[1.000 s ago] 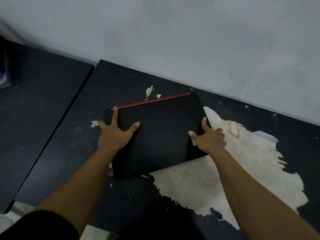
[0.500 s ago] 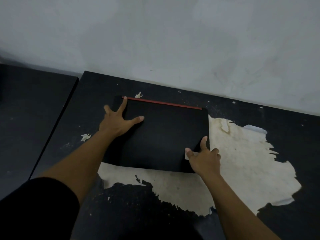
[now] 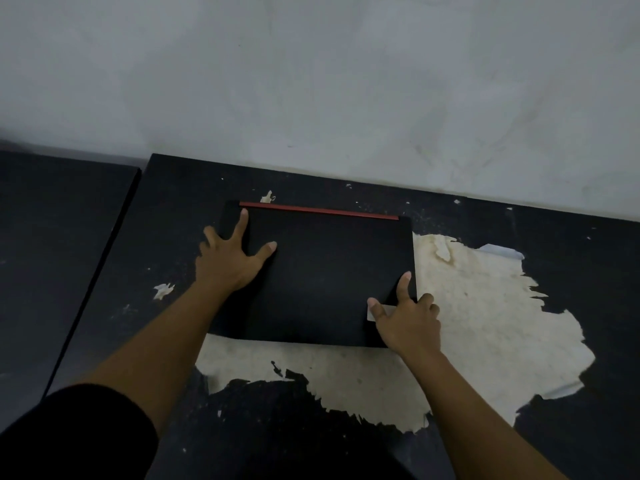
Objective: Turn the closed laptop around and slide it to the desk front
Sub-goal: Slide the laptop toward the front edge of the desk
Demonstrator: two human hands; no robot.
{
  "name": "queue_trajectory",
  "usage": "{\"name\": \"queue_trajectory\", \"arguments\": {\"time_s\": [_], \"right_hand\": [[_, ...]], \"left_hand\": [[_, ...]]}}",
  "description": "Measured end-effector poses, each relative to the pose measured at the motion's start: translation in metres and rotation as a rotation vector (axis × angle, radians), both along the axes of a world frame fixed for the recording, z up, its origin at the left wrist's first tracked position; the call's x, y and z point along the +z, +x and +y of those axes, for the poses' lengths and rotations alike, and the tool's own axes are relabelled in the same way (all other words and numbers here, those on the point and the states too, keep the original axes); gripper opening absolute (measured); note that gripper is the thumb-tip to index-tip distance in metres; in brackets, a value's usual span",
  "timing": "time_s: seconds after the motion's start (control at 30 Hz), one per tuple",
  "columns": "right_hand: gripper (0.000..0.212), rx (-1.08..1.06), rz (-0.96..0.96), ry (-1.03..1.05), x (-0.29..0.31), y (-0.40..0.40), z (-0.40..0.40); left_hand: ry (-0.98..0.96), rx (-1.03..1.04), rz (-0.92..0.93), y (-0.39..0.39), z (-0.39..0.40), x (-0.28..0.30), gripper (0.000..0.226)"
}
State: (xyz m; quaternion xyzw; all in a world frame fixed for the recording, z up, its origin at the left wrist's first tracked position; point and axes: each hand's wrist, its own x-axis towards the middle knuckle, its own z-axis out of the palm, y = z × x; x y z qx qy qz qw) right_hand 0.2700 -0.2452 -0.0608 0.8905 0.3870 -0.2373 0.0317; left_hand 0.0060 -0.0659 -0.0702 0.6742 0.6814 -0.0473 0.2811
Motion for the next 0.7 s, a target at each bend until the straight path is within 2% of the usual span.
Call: {"name": "queue_trajectory", "arguments": {"time_s": [0.13,0.23,0.37,0.47,0.7], "right_hand": [[0.091,0.033,-0.045,-0.004,-0.002,-0.002,-0.004],[0.091,0.049,-0.076,-0.002,-0.006,-0.001,-0.005],[0.090,0.047,-0.074,0.024,-0.010,0.000,-0.008],[0.089,0.036,-0.075,0.067,-0.018,0.000,-0.011],[0.086,0.034,-0.205,0.316,-0.051,-0.005,-0.026]], "left_hand": [[0.068,0.101,0.045,0.002,-0.037,0.003,0.084],[0.108,0.090,0.133,0.001,-0.067,-0.004,0.074],[0.200,0.066,0.187,-0.006,-0.091,-0.016,0.075],[0.241,0.066,0.156,-0.008,-0.092,-0.023,0.077],[0.386,0.094,0.041,-0.012,-0.088,-0.044,0.085]]}}
